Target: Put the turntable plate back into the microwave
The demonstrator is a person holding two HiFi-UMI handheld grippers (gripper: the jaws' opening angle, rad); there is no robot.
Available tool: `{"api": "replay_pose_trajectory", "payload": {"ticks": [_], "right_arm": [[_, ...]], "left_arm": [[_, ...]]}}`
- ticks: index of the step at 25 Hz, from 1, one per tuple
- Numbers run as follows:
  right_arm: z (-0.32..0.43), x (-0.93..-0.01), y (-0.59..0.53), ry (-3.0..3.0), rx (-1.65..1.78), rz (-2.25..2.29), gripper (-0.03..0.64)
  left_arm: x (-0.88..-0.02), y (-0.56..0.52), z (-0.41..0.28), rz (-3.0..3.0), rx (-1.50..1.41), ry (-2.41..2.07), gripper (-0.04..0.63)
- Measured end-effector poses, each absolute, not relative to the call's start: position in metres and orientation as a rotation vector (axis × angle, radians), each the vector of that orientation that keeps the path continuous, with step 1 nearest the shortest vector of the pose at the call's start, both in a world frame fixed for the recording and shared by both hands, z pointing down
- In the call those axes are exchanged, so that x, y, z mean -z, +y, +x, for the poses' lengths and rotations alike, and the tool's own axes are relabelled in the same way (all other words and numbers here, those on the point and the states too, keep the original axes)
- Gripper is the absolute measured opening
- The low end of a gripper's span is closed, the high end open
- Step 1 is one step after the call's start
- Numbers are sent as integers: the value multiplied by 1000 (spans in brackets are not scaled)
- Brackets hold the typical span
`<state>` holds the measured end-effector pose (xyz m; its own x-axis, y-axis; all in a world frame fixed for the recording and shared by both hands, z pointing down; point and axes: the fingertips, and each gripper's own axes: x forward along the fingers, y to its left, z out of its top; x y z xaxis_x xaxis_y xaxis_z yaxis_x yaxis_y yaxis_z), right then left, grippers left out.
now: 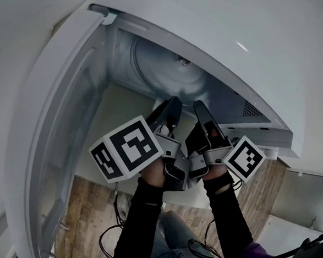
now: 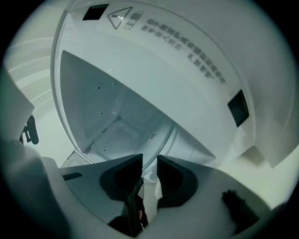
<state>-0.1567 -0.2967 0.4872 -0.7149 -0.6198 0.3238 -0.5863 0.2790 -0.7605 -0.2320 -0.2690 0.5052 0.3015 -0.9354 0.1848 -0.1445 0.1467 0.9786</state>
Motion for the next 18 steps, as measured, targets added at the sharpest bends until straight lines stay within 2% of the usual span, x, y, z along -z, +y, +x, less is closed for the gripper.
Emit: {"api": "replay_pose_trajectory", "payload": {"ticks": [7, 10, 18], "right_arm": [[-160, -488, -296, 2568, 1400, -1200, 98], [-161, -489, -293, 2606, 1412, -1216, 98], [-162, -483, -280, 2655, 1401, -1161, 98]], "left_arm": [[-505, -263, -233, 1287, 806, -1136, 77], [-506, -263, -234, 1279, 793, -1137, 41], [-517, -261, -234, 1268, 849, -1143, 36]]}}
